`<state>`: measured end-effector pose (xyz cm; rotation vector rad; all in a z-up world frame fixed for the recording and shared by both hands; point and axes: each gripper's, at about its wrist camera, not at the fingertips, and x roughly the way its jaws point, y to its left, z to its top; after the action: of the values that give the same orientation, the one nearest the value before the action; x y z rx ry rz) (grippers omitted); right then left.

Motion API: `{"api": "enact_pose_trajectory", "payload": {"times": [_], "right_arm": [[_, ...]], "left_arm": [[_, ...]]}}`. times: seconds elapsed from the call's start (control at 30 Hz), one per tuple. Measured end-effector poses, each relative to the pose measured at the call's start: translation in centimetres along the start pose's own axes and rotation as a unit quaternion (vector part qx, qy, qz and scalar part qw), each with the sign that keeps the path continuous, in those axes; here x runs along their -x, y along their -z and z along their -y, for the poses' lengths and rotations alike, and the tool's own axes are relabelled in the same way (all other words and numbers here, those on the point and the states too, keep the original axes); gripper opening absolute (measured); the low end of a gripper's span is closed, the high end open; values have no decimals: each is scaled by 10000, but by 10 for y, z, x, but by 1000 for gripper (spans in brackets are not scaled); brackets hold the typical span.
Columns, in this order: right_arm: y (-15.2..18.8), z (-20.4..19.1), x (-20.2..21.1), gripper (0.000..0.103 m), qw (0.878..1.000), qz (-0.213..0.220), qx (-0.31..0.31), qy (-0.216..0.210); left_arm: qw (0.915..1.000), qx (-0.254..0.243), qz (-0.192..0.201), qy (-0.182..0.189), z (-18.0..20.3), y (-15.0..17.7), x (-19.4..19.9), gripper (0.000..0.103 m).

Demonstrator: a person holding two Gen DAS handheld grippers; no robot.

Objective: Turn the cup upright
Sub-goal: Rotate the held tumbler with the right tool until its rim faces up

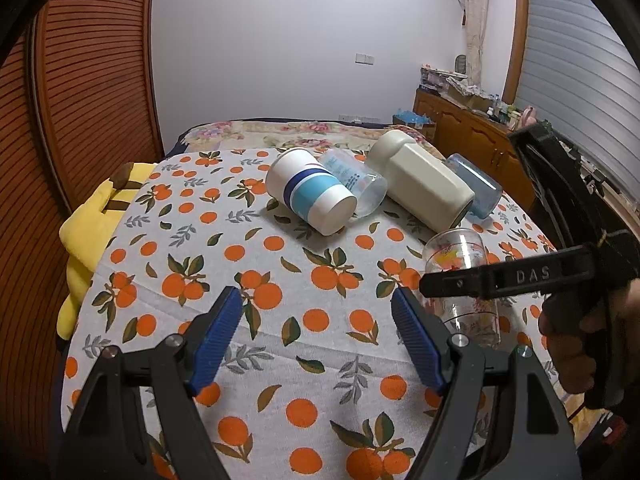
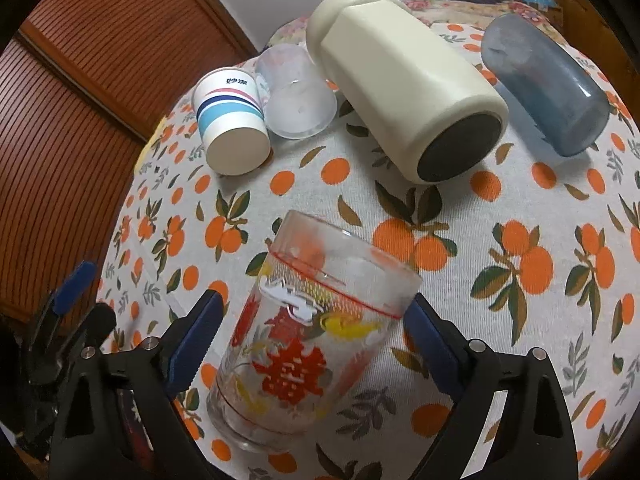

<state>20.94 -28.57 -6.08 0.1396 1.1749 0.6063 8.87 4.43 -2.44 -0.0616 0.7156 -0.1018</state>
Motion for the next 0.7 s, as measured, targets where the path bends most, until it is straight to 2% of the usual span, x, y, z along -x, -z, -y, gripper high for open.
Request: {"api": "enact_pose_trajectory", "payload": {"times": [0.17, 0.63, 0.7], "right_arm": [[-4, -3, -1, 85, 9995, -111, 171, 250], [0, -2, 0, 85, 9988, -358, 150, 307], [-2, -1, 0, 82, 9989, -380, 60, 272]], "left_arm": [[10000, 11, -20, 16, 1, 1, -1, 78], [10000, 45, -47, 37, 0, 3, -1, 78], [10000, 34, -49, 42, 0, 3, -1, 78]]}}
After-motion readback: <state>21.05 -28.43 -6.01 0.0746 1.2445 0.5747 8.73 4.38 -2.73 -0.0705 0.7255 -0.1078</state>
